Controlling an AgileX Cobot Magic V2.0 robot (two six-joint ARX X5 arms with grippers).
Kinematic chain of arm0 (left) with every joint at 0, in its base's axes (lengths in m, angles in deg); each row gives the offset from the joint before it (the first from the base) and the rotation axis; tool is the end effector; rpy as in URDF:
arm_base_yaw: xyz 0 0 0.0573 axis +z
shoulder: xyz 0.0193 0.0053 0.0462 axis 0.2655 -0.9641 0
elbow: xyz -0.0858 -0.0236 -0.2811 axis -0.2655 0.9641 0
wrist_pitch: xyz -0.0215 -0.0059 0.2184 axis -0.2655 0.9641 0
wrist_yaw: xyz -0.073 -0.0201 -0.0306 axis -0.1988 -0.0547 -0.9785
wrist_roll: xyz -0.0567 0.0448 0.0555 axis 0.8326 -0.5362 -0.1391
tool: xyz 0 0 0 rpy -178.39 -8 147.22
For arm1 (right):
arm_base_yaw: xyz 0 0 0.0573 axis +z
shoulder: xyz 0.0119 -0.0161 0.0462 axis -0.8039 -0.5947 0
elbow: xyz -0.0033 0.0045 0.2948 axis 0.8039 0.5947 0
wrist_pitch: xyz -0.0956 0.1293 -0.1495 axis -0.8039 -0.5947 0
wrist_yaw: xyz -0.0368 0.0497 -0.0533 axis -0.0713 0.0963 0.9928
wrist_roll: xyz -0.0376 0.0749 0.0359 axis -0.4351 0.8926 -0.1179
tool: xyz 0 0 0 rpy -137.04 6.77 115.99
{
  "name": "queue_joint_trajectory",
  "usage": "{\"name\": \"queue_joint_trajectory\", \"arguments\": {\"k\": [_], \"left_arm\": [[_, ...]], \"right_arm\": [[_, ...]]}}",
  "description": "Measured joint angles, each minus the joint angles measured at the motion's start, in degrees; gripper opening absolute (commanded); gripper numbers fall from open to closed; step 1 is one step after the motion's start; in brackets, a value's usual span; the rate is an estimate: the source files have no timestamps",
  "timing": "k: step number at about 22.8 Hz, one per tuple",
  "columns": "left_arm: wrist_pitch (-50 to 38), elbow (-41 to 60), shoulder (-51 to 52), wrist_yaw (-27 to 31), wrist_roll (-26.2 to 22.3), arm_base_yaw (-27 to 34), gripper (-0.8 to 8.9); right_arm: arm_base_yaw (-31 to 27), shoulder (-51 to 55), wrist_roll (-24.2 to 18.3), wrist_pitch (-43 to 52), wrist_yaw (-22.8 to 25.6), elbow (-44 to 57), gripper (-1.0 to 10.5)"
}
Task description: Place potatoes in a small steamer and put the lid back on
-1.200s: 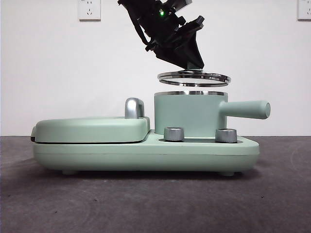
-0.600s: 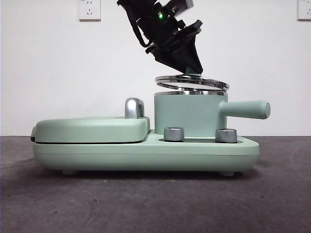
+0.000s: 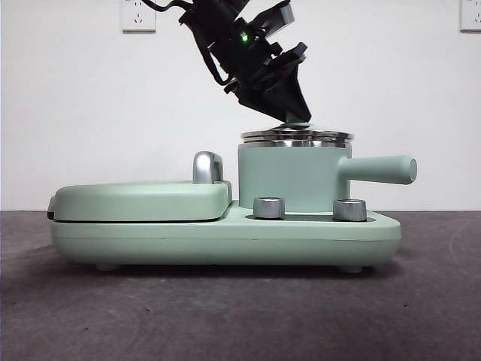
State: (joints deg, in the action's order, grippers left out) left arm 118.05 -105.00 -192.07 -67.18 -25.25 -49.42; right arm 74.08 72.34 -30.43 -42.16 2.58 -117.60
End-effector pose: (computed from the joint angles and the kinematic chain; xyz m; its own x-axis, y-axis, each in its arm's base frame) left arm 0.3965 -0.2997 0.3077 0.4355 -0.6991 -0.5671 0.8669 0.4955 0.0547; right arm -0.0020 0.0108 0.3001 0.7903 0.4425 -0.4239 -0.3549 0.8945 0.2721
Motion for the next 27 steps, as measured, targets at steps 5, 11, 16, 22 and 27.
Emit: {"name": "queue_joint_trajectory", "arguments": {"k": [5, 11, 16, 22, 27], "left_arm": [[0.6, 0.0, -0.1, -2.3, 0.0, 1.6, 0.15], [1.6, 0.0, -0.2, -5.4, -0.2, 0.9, 0.16], [1.6, 0.0, -0.2, -5.4, -0.6, 0.9, 0.15], [1.3, 0.0, -0.2, -5.4, -2.5, 0.9, 0.15], [0.3, -0.3, -1.1, -6.0, -3.2, 0.9, 0.15]], "right_arm": [[0.0, 0.0, 0.0, 0.0, 0.0, 0.0, 4.2], [0.0, 0.0, 0.0, 0.0, 0.2, 0.0, 4.2], [0.0, 0.0, 0.0, 0.0, 0.2, 0.0, 4.2], [0.0, 0.0, 0.0, 0.0, 0.2, 0.0, 4.2], [0.0, 0.0, 0.1, 0.0, 0.2, 0.0, 4.2]]}}
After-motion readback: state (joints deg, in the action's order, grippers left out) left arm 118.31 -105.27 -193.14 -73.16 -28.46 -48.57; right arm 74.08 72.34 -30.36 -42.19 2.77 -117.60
